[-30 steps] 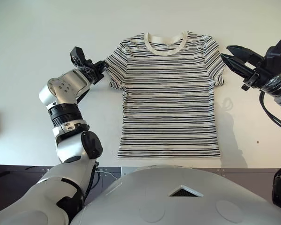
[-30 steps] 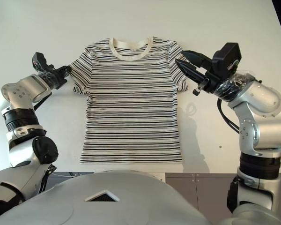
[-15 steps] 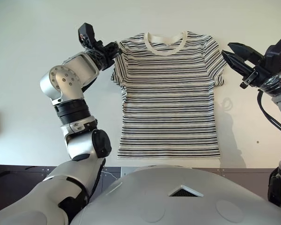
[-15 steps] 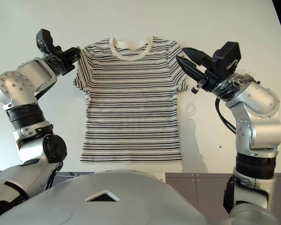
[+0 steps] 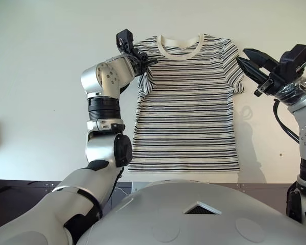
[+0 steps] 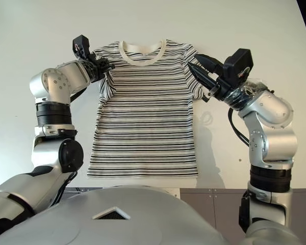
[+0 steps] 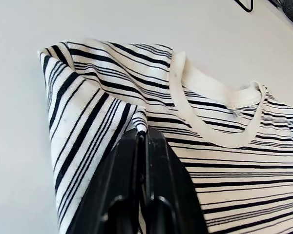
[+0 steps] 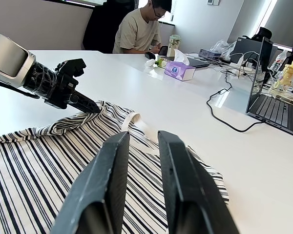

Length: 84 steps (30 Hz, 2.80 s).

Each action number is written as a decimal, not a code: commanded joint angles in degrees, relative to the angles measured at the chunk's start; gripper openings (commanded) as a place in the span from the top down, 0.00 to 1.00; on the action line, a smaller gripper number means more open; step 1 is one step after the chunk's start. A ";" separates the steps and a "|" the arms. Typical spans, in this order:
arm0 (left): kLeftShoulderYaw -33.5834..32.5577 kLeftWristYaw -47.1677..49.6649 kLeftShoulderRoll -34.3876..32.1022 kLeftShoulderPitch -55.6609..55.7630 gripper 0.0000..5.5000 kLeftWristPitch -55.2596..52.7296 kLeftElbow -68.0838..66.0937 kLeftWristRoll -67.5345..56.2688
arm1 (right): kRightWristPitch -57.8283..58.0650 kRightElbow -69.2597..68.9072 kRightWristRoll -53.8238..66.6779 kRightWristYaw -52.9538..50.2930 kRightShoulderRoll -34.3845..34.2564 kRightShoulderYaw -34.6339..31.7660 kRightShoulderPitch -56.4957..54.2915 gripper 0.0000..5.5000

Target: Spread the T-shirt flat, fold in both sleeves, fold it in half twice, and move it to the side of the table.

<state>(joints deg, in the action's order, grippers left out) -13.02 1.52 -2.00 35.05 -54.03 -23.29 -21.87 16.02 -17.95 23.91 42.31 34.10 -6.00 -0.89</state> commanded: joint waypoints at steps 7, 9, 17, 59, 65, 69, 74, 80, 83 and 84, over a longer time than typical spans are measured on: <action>3.28 -6.47 0.22 1.48 0.80 -0.16 8.34 -1.23 | 0.14 2.76 -3.52 -4.05 -0.81 -0.51 1.29 0.81; 3.70 -6.96 -0.56 0.54 0.80 0.36 11.55 -1.15 | 1.77 6.60 -6.01 -7.99 -1.41 -0.63 0.62 0.81; 17.47 -15.52 -13.05 -13.95 0.80 12.11 23.05 10.35 | 15.59 24.19 -0.92 -20.14 -8.23 -9.21 -7.60 0.78; 16.15 -15.53 -6.74 -20.88 0.80 5.58 21.44 11.65 | 16.44 38.27 2.17 -21.50 -17.03 -12.29 -21.51 0.98; 16.96 -14.74 -6.04 -22.16 0.80 5.30 22.78 12.05 | 22.00 25.33 2.95 -29.62 -23.55 -9.33 -19.75 0.98; 16.85 -14.49 -6.23 -21.31 0.80 5.38 22.35 12.17 | 23.39 25.61 1.02 -31.06 -26.21 -4.36 -20.68 0.98; 17.52 -14.14 -5.77 -21.77 0.80 5.04 23.14 12.16 | 23.13 29.79 -2.03 -30.26 -27.42 0.49 -22.62 0.98; 18.04 -14.06 -5.71 -21.40 0.80 5.18 22.77 12.38 | 22.06 31.87 -5.12 -30.34 -27.56 2.81 -23.72 0.89; 17.84 -13.87 -5.68 -21.65 0.80 5.35 22.96 12.57 | 26.20 25.45 -1.37 -26.83 -27.02 2.55 -23.31 0.86; 17.79 -13.82 -5.76 -21.84 0.80 5.43 23.17 12.62 | 28.59 21.25 1.22 -24.86 -26.43 2.18 -22.56 0.86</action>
<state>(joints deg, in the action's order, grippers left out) 4.60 -12.82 -7.69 13.90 -47.84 -0.10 -9.83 40.51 10.53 20.77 14.19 6.89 -3.40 -23.35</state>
